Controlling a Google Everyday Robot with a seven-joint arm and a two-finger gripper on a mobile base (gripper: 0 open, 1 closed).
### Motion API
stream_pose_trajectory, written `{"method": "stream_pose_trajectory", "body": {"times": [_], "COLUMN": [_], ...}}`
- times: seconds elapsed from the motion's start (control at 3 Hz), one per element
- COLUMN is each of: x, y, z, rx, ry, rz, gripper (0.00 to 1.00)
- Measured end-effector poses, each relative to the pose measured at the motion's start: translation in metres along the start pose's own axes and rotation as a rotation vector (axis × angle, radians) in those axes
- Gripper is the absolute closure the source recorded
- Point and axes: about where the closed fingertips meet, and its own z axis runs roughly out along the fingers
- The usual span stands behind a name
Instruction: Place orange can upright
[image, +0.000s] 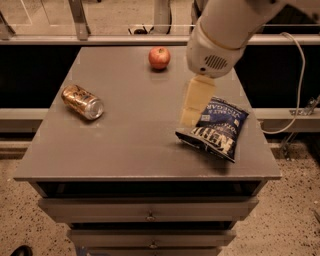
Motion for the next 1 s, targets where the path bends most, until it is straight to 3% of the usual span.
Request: {"method": "stream_pose_trajectory", "body": {"times": [0.33, 0.67, 1.0], "x": [-0.046, -0.050, -0.081], "y": [-0.001, -0.003, -0.017], "z": [0.024, 0.026, 0.040], "rx": [-0.027, -0.026, -0.018], "ry": [-0.036, -0.039, -0.057], "rz": [0.056, 0.054, 0.041], "gripper": [0.00, 0.00, 0.00]}}
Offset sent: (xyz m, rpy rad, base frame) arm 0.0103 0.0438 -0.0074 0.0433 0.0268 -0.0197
